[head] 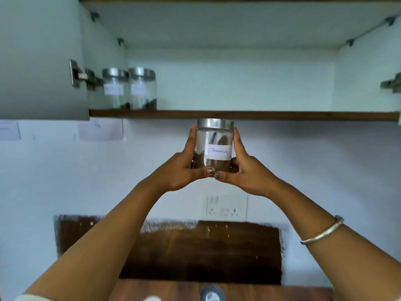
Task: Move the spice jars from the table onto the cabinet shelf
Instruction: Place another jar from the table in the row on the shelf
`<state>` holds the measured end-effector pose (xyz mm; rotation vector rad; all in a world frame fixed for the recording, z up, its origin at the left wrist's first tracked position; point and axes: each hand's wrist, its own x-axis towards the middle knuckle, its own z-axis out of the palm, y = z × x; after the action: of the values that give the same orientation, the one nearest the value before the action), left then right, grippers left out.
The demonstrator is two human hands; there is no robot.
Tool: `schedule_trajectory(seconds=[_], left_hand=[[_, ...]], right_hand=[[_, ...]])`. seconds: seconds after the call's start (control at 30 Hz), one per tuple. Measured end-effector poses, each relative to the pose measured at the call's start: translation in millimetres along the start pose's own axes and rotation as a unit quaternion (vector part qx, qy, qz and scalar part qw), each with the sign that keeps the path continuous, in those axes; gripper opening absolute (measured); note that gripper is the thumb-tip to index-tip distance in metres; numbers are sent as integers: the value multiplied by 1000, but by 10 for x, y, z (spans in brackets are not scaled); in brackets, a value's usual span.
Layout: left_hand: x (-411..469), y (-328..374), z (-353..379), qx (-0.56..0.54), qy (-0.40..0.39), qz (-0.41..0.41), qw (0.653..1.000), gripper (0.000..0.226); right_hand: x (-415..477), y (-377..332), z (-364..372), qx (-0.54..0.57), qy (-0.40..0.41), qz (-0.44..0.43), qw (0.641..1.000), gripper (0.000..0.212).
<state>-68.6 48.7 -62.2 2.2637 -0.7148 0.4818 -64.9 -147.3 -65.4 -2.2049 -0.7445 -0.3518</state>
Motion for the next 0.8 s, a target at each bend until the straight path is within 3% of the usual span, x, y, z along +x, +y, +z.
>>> schedule_trajectory(seconds=[0.17, 0.4, 0.63, 0.8], left_hand=[[398, 11, -429, -38, 63, 31, 997, 104], [721, -97, -897, -10, 117, 68, 991, 91], [963, -413, -1135, 66, 165, 37, 983, 87], [1080, -599, -1131, 102, 217, 27, 970, 75]], right_hand=[[580, -255, -189, -49, 44, -67, 996, 115], [1231, -551, -215, -110, 91, -106, 984, 114], [1731, -595, -71, -84, 75, -97, 989, 109], [1927, -575, 3, -179, 81, -51, 979, 98]])
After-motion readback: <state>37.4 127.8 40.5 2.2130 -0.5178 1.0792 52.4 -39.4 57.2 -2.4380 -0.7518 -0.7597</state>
